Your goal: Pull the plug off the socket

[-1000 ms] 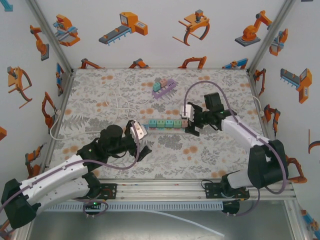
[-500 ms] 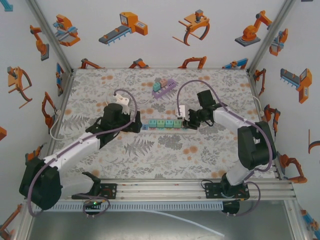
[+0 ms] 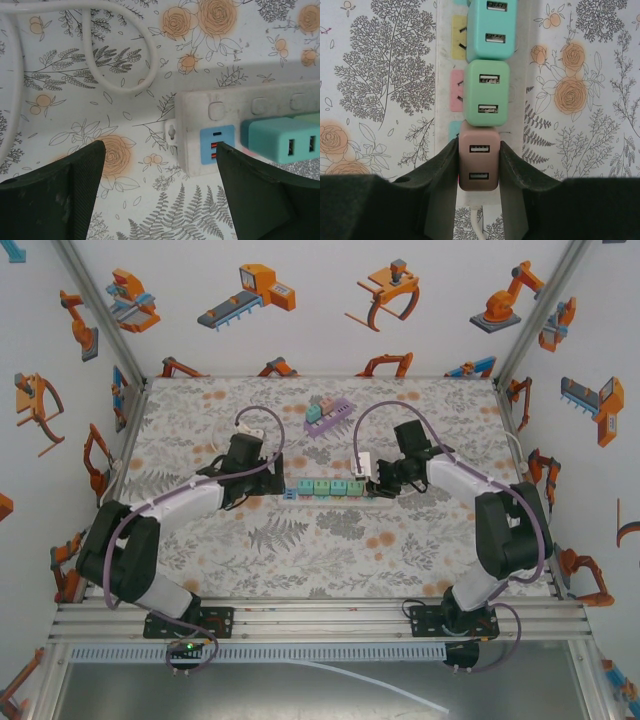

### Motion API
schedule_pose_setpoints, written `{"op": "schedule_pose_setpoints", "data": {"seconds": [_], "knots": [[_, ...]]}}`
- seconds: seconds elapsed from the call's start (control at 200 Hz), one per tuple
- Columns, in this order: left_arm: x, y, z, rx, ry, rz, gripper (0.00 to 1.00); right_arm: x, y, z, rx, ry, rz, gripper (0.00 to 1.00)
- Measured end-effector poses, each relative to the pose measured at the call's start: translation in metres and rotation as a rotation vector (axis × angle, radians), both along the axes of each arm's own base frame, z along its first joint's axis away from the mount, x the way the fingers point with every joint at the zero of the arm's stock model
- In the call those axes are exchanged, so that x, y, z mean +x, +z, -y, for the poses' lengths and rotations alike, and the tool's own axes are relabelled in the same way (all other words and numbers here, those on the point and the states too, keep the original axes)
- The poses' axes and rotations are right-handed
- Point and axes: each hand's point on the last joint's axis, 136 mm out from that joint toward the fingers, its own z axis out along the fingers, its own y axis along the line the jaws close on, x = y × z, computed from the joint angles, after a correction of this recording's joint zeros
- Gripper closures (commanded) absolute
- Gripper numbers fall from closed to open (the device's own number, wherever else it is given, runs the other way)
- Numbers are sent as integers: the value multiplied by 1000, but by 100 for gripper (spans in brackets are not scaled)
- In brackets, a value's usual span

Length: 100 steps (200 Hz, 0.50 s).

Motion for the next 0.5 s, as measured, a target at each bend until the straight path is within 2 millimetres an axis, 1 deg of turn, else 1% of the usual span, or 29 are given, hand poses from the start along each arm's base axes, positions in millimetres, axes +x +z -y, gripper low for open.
{"op": "schedule_pose_setpoints", "data": {"seconds": [0.14, 0.33, 0.501], "knots": [[0, -21, 6, -10, 3, -53, 21, 2, 0, -2, -3, 6, -7, 79], [2, -22, 14, -14, -1, -55, 25, 2, 1, -5, -16, 14, -25, 79], [1, -22, 15, 5, 4, -44, 29, 1, 1, -5, -27, 4, -51, 82]]}}
